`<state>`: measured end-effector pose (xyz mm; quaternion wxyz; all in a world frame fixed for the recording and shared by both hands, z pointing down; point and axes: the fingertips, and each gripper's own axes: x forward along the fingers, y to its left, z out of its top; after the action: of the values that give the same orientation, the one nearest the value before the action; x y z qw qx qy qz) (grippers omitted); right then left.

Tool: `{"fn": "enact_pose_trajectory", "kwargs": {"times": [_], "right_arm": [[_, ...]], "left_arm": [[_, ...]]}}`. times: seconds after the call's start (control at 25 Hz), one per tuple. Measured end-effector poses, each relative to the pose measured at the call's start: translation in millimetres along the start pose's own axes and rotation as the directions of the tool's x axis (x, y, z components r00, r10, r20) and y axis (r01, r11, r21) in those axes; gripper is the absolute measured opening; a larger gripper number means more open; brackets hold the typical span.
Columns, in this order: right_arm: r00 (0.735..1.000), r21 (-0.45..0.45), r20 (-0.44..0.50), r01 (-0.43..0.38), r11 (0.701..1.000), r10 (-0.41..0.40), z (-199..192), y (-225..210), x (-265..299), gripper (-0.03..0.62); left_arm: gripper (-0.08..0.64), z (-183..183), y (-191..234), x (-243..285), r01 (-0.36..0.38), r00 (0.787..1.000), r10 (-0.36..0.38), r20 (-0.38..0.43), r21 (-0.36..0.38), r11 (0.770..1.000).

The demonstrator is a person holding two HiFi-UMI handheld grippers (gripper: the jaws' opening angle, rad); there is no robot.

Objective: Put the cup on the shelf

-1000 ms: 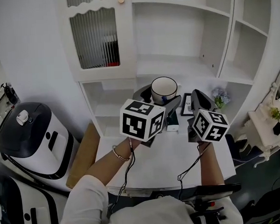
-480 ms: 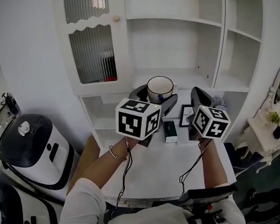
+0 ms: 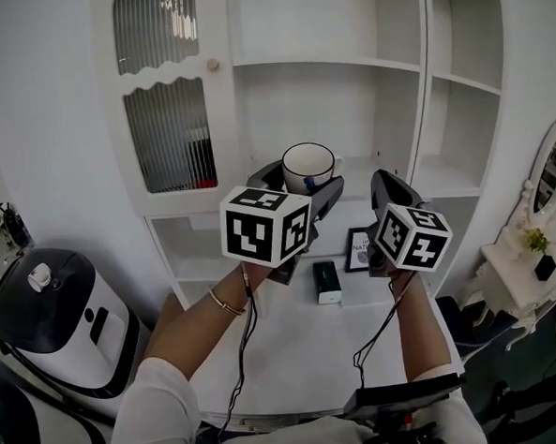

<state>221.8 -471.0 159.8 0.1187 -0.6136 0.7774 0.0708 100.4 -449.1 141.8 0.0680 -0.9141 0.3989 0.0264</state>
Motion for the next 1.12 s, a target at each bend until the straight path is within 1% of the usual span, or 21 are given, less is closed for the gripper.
{"fn": "enact_pose_trajectory", "kwargs": {"times": [0.12,0.56,0.68,0.92,1.12], "right_arm": [[1.000,0.003,0.003,-0.007,1.000,0.007,6,-2,5,0.021],[1.000,-0.018,0.015,-0.026,1.000,0.026,24,-3,32,0.021],[0.999,-0.032,0.023,-0.035,0.999,0.036,31,-1,38,0.021],[0.999,-0.044,0.024,-0.036,0.998,0.037,38,-2,56,0.021],[0.999,-0.043,0.015,-0.049,0.998,0.049,39,0,69,0.021]], "left_arm": [[0.393,8,1,6,0.002,1.000,-0.002,0.019,-0.002,1.000],[0.393,49,6,18,0.027,0.998,-0.031,0.062,0.061,0.998],[0.393,59,13,19,0.031,0.997,-0.036,0.069,0.063,0.998],[0.393,90,25,22,0.016,0.995,-0.027,0.099,0.105,0.994],[0.393,118,23,26,0.033,0.992,-0.046,0.119,0.108,0.994]]}}
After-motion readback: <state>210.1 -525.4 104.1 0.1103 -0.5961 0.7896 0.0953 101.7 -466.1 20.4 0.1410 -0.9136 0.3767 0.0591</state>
